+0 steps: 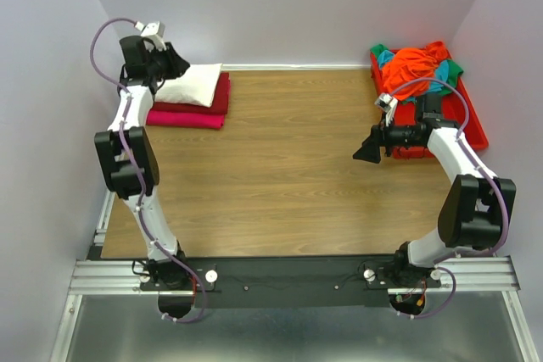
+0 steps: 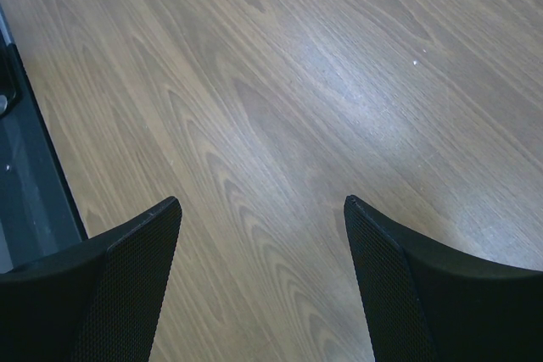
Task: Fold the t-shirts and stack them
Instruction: Neatly place the folded tshirt to the corner, then reset both grippers
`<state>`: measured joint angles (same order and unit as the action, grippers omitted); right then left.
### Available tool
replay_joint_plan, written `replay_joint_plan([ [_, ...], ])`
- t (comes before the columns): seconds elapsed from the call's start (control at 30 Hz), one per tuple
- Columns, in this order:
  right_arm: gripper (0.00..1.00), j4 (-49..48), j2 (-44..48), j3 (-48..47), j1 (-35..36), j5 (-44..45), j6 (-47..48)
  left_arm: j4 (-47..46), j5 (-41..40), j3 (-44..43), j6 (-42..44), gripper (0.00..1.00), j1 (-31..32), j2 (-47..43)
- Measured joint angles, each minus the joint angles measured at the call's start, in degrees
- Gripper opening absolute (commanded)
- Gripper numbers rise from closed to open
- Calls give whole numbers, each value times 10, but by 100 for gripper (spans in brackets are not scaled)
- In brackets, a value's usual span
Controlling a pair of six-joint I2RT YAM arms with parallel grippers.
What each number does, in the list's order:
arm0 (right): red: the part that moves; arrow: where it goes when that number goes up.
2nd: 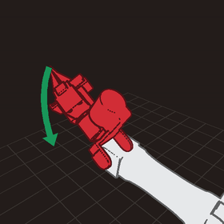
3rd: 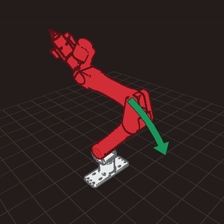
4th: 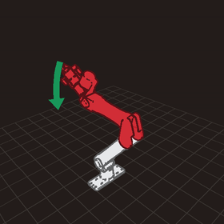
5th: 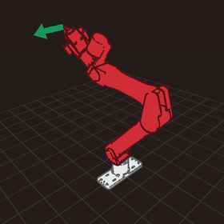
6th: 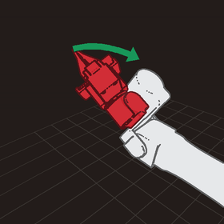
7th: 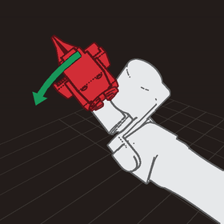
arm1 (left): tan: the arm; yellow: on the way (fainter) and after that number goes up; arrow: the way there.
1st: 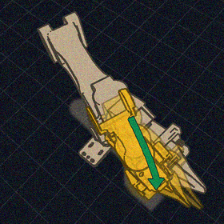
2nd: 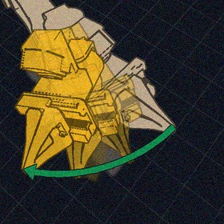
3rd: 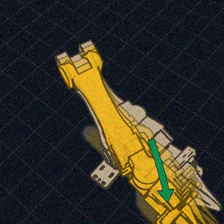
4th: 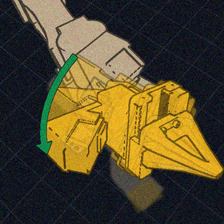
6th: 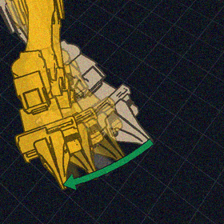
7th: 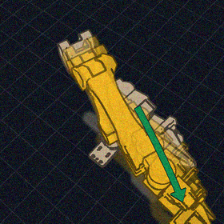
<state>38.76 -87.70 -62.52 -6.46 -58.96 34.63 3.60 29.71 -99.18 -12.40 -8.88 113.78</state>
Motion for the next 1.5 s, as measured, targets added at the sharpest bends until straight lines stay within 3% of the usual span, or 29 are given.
replay_joint_plan([
  [0.17, 84, 0, -4, 0, 0, 0, 1, -37, 107, -31, -56, 31, -21, 123],
  [0.37, 84, 1, -13, 0, 0, 0, 3, -52, 133, -63, -118, 28, -21, 200],
  [0.67, 84, 2, -18, 0, 0, 0, 4, -146, 143, 61, -188, 29, -50, 195],
  [1.07, 87, 2, -18, 0, 0, 0, 4, -149, 199, 29, -200, 46, -54, 194],
  [1.4, 88, 3, -18, 0, 0, 0, 4, -114, 199, -31, -160, 46, -56, 86],
  [1.5, 88, 3, -18, 0, 0, 1, 4, -99, 195, -70, -145, 40, -57, 80],
])
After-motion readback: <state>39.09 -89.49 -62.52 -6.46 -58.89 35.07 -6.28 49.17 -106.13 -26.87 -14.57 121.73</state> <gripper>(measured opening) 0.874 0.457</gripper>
